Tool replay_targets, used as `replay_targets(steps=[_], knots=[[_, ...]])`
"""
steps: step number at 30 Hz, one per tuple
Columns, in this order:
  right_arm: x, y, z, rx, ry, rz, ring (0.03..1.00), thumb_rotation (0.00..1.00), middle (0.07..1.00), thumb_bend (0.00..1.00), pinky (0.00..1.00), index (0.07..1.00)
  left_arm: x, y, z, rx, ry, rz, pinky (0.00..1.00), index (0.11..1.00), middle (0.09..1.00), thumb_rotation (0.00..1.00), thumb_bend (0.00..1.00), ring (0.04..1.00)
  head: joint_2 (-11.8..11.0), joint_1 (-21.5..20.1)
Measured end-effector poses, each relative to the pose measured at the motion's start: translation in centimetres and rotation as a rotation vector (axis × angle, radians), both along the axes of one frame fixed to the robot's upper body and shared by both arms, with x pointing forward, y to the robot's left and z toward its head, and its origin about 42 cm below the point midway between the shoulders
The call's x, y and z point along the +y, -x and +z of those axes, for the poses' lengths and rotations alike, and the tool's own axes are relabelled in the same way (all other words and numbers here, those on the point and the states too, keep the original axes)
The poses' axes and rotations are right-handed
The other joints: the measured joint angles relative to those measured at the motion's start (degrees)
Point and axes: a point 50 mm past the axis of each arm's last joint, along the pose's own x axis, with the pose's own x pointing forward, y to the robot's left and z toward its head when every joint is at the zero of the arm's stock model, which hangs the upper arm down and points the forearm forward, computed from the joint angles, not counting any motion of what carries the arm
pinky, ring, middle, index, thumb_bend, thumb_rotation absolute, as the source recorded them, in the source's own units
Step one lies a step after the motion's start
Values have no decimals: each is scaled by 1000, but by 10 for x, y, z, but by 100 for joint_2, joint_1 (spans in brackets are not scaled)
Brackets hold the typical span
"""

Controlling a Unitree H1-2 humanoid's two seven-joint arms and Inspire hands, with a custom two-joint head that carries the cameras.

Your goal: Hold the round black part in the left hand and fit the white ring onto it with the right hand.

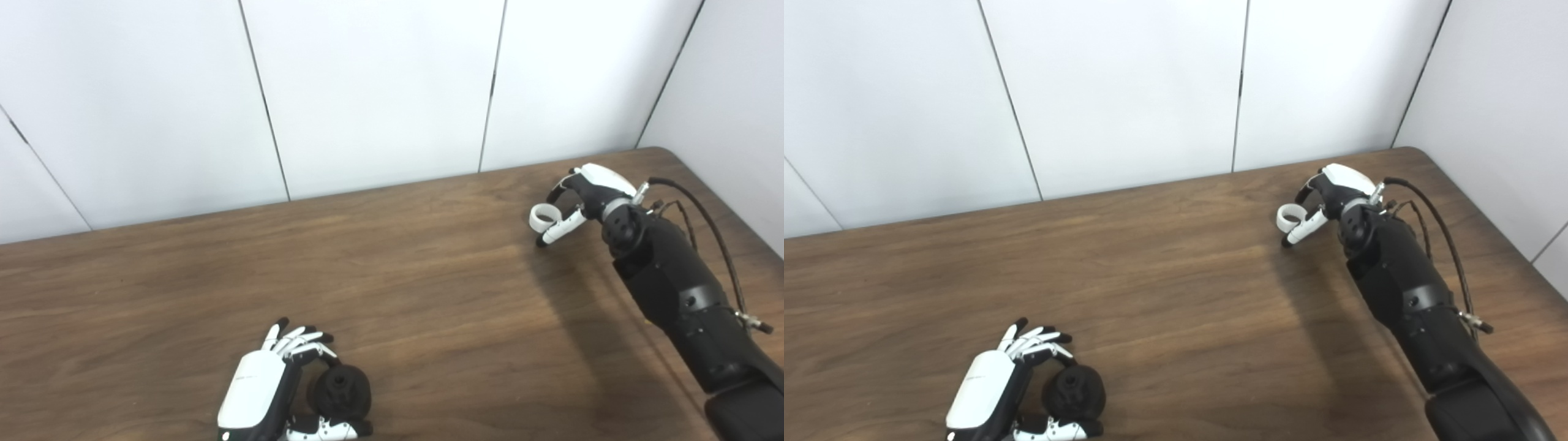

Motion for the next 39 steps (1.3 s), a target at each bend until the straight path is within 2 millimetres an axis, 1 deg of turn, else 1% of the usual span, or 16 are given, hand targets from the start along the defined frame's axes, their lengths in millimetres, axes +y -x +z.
replay_targets(steps=[10,12,15,16,17,18,20,24,33,39], knots=[[0,0,-1,-5,-2,-2,1000,213,993,871,1000,673,1,0,0,0,0,2,1000,483,777,55,525,868,0,0],[1,0,-1,-6,-4,-1,1000,211,983,870,1000,664,1,0,0,0,0,2,1000,483,777,55,525,868,18,26],[1,0,-1,-9,-7,0,1000,193,960,852,1000,625,1,0,0,0,0,2,1000,483,777,55,525,869,18,26],[1,0,-2,-11,-9,1,1000,169,950,692,1000,559,1,0,0,0,0,2,1000,483,777,55,525,869,18,26],[2,0,-2,-14,-12,2,1000,151,935,593,1000,518,1,0,0,0,0,2,1000,483,776,55,525,869,18,26],[2,0,-2,-18,-14,4,1000,145,929,560,1000,503,1,0,0,0,-1,2,1000,483,776,55,525,869,18,26],[3,0,-2,-30,-19,13,1000,136,904,531,1000,490,1,0,0,0,-2,2,1000,483,776,55,525,869,18,26],[4,0,-4,-43,-16,17,1000,131,872,523,1000,486,1,0,0,-1,-4,2,1000,483,775,54,525,867,35,44],[1,4,-5,-53,10,33,1000,131,853,523,1000,486,1,0,0,-1,-3,2,1000,482,773,54,524,863,62,61],[0,7,-4,-63,32,58,1000,133,857,524,1000,486,1,0,0,1,-4,2,1000,483,774,55,525,865,88,175]])
